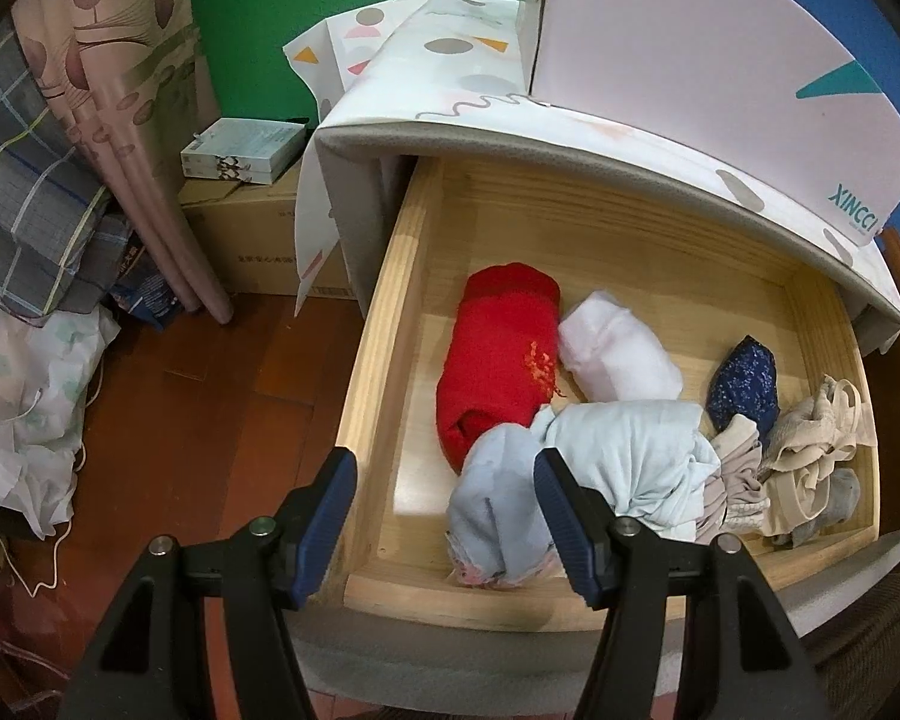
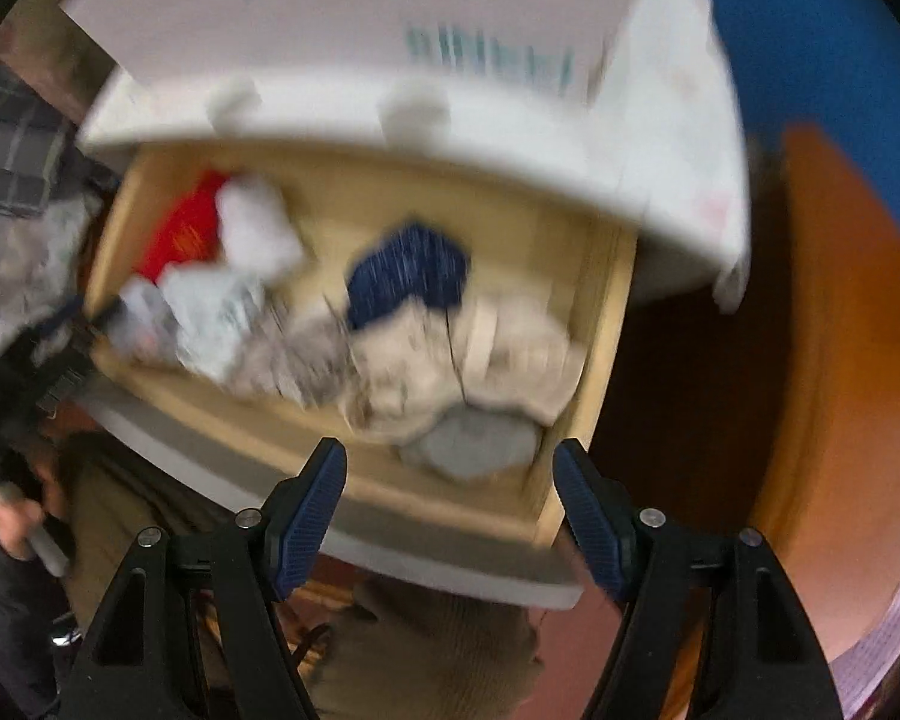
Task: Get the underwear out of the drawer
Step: 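Reach into the drawer and grasp the grey sock with the right gripper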
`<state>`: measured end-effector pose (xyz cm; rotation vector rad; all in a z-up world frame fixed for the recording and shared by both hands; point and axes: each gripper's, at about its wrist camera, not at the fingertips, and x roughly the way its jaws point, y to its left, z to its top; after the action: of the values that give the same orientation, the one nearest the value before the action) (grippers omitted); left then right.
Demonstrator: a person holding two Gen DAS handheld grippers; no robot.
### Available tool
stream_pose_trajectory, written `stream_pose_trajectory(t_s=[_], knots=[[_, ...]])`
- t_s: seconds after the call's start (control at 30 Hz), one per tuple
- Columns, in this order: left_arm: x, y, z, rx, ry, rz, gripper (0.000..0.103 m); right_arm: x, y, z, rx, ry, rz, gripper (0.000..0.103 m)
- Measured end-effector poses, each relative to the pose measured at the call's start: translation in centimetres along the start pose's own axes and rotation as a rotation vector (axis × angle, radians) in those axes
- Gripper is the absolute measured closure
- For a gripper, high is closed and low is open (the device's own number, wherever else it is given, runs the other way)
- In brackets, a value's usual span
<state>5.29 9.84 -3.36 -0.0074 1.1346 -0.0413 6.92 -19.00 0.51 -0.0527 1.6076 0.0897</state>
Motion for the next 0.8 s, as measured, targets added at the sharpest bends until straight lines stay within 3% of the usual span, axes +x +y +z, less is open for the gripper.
stream_pose_trajectory(t_s=[0.1,0.3,0.8], knots=[[0.0,0.3,0.0,-0.01,0.005,-0.007,0.04,3.3,-0.2,-0.7,0.004,0.076,-0.002,0.035],[0.1,0.3,0.0,-0.006,0.009,-0.016,0.04,6.7,-0.5,-0.3,0.018,0.139,0.009,0.035],[0.8,0.3,0.0,-0.014,0.043,-0.039,0.04,12.2,0.0,0.6,-0.04,0.206,-0.072,0.03]])
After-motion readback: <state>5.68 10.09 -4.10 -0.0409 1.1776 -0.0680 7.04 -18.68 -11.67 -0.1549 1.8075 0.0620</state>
